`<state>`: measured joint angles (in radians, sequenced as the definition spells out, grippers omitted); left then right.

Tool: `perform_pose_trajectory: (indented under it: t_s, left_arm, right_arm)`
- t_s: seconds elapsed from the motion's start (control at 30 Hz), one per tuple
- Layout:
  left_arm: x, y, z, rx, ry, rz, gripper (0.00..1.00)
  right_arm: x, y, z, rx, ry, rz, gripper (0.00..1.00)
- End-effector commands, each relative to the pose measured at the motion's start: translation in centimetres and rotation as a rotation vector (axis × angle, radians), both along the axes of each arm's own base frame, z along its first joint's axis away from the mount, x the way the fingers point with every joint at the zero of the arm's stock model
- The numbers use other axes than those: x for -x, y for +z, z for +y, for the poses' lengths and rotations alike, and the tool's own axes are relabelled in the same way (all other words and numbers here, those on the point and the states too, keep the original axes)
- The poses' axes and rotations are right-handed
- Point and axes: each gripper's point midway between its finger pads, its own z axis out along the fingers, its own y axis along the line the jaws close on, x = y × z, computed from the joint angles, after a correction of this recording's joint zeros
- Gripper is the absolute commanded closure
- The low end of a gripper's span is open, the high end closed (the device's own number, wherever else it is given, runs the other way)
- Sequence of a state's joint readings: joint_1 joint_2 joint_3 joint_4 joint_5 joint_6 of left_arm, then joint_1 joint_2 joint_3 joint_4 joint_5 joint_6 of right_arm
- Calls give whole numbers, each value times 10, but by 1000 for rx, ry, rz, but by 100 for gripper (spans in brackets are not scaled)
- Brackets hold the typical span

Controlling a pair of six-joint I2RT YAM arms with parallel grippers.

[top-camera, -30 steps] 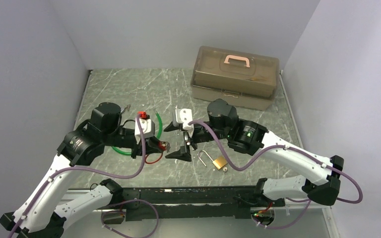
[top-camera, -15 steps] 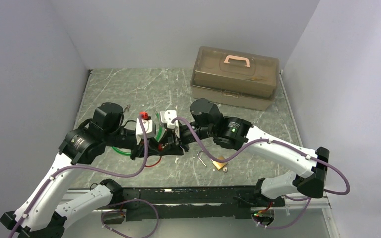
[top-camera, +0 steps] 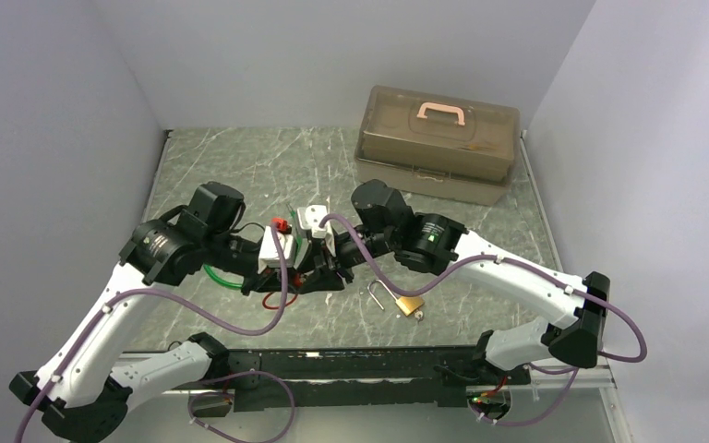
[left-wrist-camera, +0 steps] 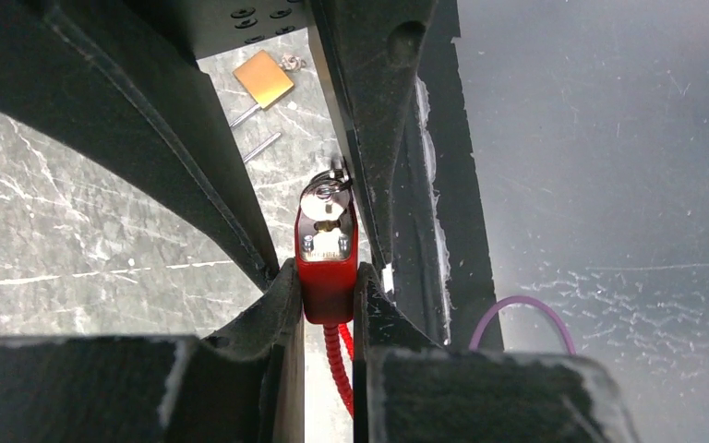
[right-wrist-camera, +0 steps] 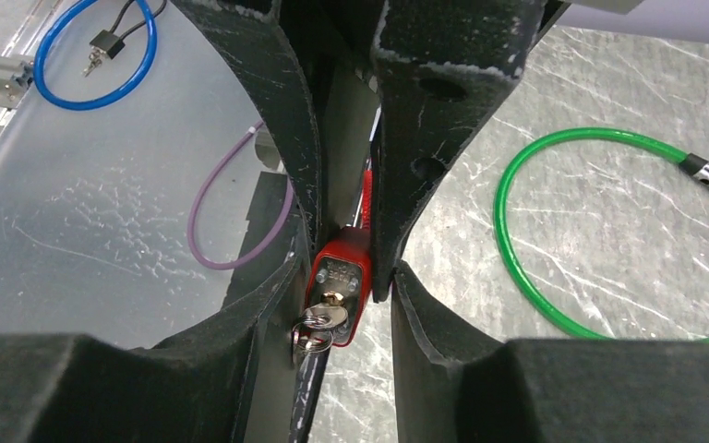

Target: Unlock with the key

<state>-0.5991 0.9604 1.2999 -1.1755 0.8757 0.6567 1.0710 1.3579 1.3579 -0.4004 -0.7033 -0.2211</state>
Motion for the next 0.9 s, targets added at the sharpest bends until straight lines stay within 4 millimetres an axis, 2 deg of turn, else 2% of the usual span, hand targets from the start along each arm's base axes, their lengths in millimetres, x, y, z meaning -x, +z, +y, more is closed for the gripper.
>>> perform_pose_trajectory:
  t_s: [0.0,0.23,0.43,0.53,0.57,0.67,0.73,0.87]
  left_arm:
    - [13,-16,25,-116,-58,-55,100]
    - [8,-12,18,-85,4,-25,100]
    - [-29,6,8,-31,239,0,100]
    - [-39,18,4,11,305,47,100]
    - [-40,22,3,25,303,50,100]
    - [-35,23,0,38,274,61,100]
    - [-31,18,2,30,264,70,100]
    - [-26,15,3,30,248,72,100]
  right_arm:
    - [25,32,-15,-76,120,31,100]
    - [13,31,-15,-68,56,24,100]
    - [10,27,-6,-51,47,51,100]
    - [9,22,-1,-32,28,66,100]
    - [7,20,1,-26,16,72,96]
    - [3,23,5,-40,2,73,62]
    - [2,30,5,-75,-7,61,47]
    - [0,41,7,-121,-13,42,41]
